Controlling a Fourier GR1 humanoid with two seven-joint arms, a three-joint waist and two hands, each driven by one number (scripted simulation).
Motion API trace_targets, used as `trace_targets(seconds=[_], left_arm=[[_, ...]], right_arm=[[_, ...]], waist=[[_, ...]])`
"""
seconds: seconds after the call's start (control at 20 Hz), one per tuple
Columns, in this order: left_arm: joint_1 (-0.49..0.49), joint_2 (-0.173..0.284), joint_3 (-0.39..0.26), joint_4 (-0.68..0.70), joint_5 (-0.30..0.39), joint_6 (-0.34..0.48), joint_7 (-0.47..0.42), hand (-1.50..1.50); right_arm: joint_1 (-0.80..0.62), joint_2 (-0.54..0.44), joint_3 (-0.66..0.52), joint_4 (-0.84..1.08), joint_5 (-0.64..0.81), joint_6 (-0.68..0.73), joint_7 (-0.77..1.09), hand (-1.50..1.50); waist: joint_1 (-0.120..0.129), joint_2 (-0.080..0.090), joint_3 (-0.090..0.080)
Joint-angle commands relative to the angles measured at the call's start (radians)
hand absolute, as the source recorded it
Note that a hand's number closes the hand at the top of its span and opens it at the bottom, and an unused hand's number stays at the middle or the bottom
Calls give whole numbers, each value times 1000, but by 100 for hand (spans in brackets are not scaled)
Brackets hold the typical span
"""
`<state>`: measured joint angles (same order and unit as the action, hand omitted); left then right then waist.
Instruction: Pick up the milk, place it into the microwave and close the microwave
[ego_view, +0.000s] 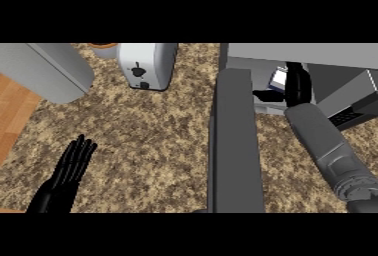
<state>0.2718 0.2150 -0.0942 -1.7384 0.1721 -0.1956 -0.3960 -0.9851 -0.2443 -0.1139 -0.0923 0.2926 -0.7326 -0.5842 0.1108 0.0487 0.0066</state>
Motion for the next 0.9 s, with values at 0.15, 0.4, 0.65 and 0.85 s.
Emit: trace_targets(seconds=[0.15,0.4,0.65,0.85], left_arm=[[-24,-6,-4,35,5,-23,-20,-150],[7,-24,-53,-4,-32,-10,-4,-150],[15,-25,-39,9,-35,-11,-24,-150],[-34,-41,-59,27,-51,-5,6,-150]], right_arm=[[58,33,-74,-47,-76,113,-134,-150],[106,26,-124,-48,-123,178,-201,-150],[167,58,-169,-48,-169,240,-261,-150],[206,78,-193,-49,-189,251,-319,-150]], waist=[[-27,-6,-1],[-36,-15,-1],[-58,-28,-3],[-64,-28,-3]])
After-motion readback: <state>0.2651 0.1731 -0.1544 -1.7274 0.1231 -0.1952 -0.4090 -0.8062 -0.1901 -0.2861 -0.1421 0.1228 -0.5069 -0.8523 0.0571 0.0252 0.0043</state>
